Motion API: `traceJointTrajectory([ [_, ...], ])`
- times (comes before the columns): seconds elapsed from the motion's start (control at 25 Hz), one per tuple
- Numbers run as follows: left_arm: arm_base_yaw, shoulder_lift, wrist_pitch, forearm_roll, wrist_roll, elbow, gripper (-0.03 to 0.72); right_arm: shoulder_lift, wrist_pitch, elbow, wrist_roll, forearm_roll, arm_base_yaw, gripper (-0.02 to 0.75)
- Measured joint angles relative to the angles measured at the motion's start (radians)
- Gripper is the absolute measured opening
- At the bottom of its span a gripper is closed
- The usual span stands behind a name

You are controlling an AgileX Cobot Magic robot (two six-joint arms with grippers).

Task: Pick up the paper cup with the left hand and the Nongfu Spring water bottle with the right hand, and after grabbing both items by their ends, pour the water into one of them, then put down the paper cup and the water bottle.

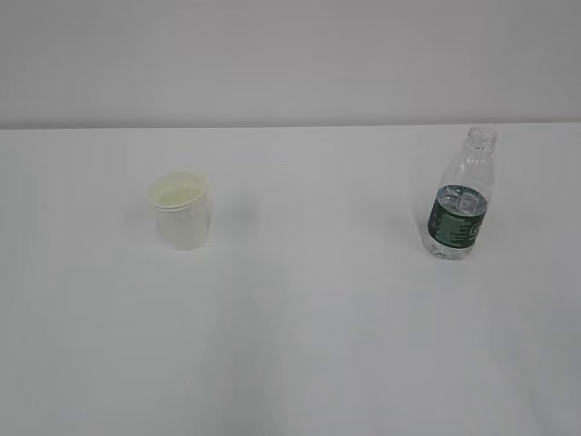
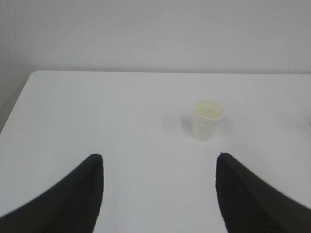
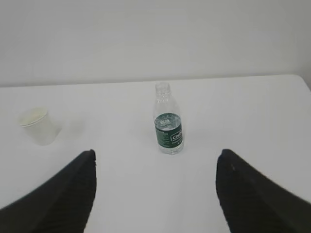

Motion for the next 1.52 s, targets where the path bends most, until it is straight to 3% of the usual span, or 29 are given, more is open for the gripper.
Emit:
traceJointTrajectory([
  [0.28, 0.000, -0.050, 0.098, 0.000, 0.000, 0.008, 0.515, -0.002, 0.110, -0.002, -0.001, 0.007, 0.000, 0.573],
  [0.72, 0.000, -0.195, 0.134, -0.034, 0.000, 0.142, 0.511, -0.002, 0.231, -0.002, -0.015, -0.015, 0.000, 0.573],
  [1.52, 0.000, -0.195, 0.115, -0.028, 0.000, 0.212, 0.473, -0.004, 0.193, 0.150, -0.019, -0.043, 0.000, 0.573],
])
